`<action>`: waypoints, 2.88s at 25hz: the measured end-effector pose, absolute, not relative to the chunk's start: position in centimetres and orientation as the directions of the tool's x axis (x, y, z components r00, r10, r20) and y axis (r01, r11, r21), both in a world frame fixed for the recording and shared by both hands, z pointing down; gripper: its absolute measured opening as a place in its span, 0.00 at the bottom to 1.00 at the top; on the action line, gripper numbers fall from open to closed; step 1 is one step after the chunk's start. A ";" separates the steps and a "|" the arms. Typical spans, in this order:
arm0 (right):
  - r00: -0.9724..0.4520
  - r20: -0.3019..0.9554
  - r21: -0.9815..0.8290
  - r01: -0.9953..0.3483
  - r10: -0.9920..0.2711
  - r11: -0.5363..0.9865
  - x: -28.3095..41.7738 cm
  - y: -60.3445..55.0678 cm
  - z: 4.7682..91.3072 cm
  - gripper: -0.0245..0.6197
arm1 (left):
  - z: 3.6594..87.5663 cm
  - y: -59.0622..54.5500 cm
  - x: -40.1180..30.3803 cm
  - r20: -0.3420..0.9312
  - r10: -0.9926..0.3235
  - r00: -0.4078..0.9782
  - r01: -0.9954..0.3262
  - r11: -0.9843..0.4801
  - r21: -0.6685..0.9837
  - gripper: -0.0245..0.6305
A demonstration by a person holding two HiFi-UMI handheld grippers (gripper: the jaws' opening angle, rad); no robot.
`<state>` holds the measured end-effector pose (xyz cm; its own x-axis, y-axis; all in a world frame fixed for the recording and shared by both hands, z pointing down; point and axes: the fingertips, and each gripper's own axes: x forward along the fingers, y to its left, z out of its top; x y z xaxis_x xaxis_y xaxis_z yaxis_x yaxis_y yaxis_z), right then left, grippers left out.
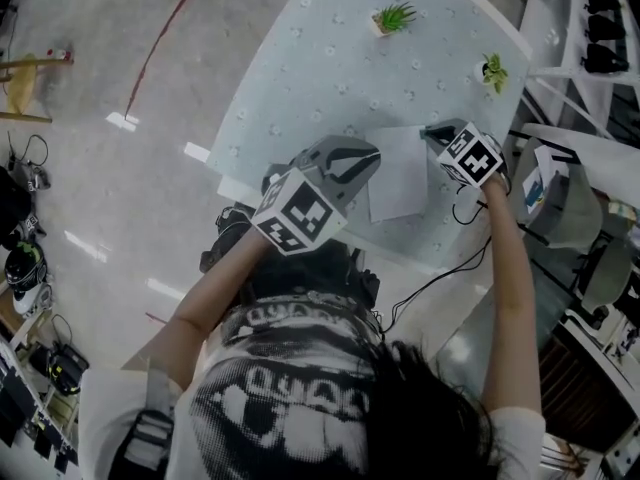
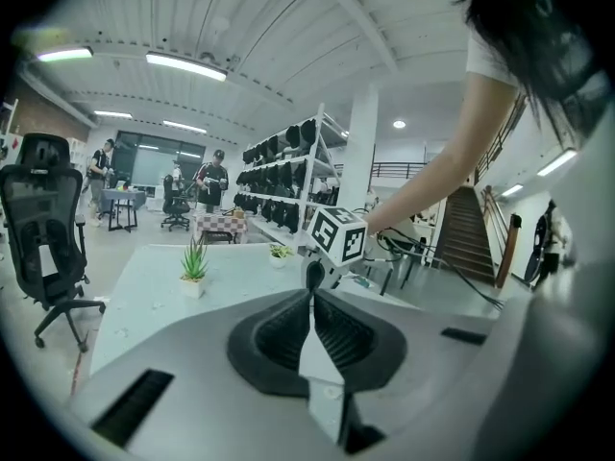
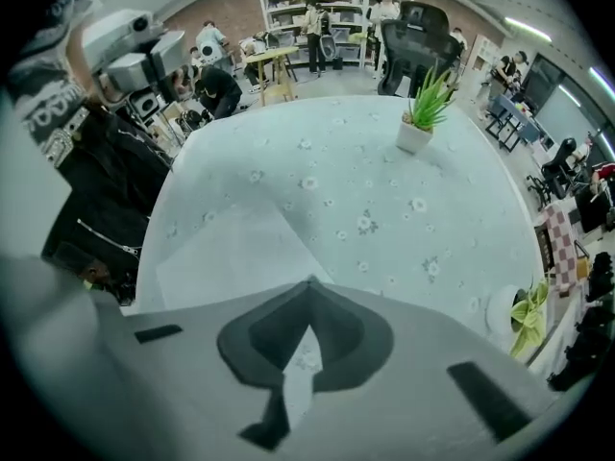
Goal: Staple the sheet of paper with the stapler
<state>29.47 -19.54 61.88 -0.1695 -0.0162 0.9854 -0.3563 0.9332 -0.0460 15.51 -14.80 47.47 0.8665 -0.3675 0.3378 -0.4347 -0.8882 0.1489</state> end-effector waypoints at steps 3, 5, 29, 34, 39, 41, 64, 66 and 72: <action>-0.158 0.987 -0.041 -0.355 -0.017 0.934 29.5 -19.5 61.9 0.05 | 47.8 -14.4 16.6 0.331 -0.341 0.880 -0.408 -0.899 0.158 0.06; -0.142 0.990 -0.047 -0.349 -0.004 0.936 29.6 -19.6 62.1 0.04 | 48.1 -14.3 17.2 0.327 -0.328 0.886 -0.396 -0.903 0.165 0.06; -0.142 0.990 -0.040 -0.391 -0.017 0.919 29.3 -19.6 62.8 0.04 | 48.2 -14.0 17.9 0.341 -0.324 0.882 -0.395 -0.904 0.163 0.06; -0.161 0.987 -0.049 -0.396 -0.017 0.917 29.7 -19.4 62.4 0.04 | 46.8 -13.9 17.5 0.340 -0.326 0.882 -0.389 -0.911 0.136 0.06; -0.200 0.978 -0.048 -0.459 -0.051 0.887 29.8 -19.7 61.7 0.04 | 45.7 -14.0 15.6 0.343 -0.341 0.875 -0.398 -0.911 0.110 0.06; -0.220 0.972 -0.041 -0.508 -0.084 0.861 30.0 -19.7 61.1 0.04 | 45.3 -13.8 14.8 0.349 -0.343 0.872 -0.400 -0.911 0.104 0.06; -0.405 0.630 -0.100 -0.888 -0.662 0.449 16.1 -11.7 50.2 0.03 | 44.3 -9.8 8.3 0.370 -0.172 0.913 -0.213 -0.975 0.070 0.06; -0.395 0.621 -0.115 -0.900 -0.677 0.420 14.8 -10.3 50.6 0.03 | 45.0 -9.2 7.6 0.382 -0.153 0.911 -0.197 -0.977 0.079 0.06; -0.377 0.588 -0.191 -0.924 -0.716 0.330 12.1 -6.7 50.8 0.03 | 46.9 -7.7 5.5 0.422 -0.129 0.897 -0.195 -0.974 0.116 0.06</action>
<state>12.11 -6.73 50.84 -0.3771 -0.7155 0.5880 -0.9244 0.3302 -0.1911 5.51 -7.72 46.91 0.8974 -0.1291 0.4218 -0.1946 -0.9740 0.1160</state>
